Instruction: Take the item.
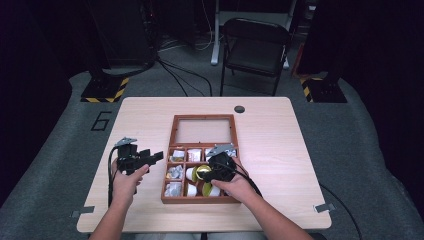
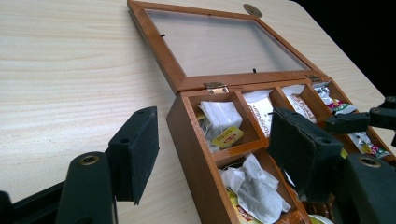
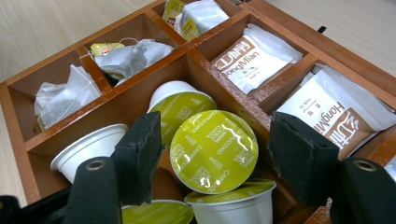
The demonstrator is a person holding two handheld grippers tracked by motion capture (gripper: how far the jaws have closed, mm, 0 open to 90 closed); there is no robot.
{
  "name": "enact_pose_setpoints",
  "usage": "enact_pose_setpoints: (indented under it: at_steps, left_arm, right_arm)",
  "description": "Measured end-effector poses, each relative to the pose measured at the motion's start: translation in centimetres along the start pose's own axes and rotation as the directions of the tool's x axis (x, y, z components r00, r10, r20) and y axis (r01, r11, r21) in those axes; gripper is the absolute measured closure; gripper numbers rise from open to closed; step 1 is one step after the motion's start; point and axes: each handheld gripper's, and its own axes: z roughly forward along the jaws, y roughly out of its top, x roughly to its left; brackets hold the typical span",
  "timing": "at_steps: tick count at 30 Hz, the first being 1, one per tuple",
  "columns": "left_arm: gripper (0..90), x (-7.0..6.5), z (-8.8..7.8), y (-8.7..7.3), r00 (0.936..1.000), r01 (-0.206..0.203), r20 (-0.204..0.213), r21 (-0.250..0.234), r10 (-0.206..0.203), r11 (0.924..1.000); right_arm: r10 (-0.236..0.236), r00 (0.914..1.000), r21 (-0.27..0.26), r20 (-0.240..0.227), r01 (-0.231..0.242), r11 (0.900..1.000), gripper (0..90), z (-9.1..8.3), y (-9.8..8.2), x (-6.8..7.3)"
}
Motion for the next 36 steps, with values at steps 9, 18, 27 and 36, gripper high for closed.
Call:
enact_pose_setpoints:
  at_steps: [9,18,27,36]
  left_arm:
    - [33.0,0.0,0.2,0.1,1.0,-0.006,0.008,0.001,0.006,1.0]
    - [33.0,0.0,0.0,-0.2,1.0,0.004,0.002,0.007,-0.004,1.0]
    - [33.0,0.4,-0.5,-0.4,0.9999,0.015,-0.002,-0.007,-0.015,0.9999]
    - [33.0,0.5,-0.4,-0.4,0.9996,0.027,0.006,-0.008,-0.027,0.9996]
  right_arm:
    - [0.023,0.9997,0.057,0.002,-0.023,0.998,34.6,0.8,-0.5,0.4]
    - [-0.006,1.0,0.101,-0.006,0.007,0.995,33.8,2.1,-0.3,0.7]
    - [-0.038,0.9985,0.113,0.04,0.033,0.993,34.1,2.0,0.0,1.4]
    - [-0.044,0.9967,0.083,0.068,0.038,0.996,35.9,1.0,0.3,1.7]
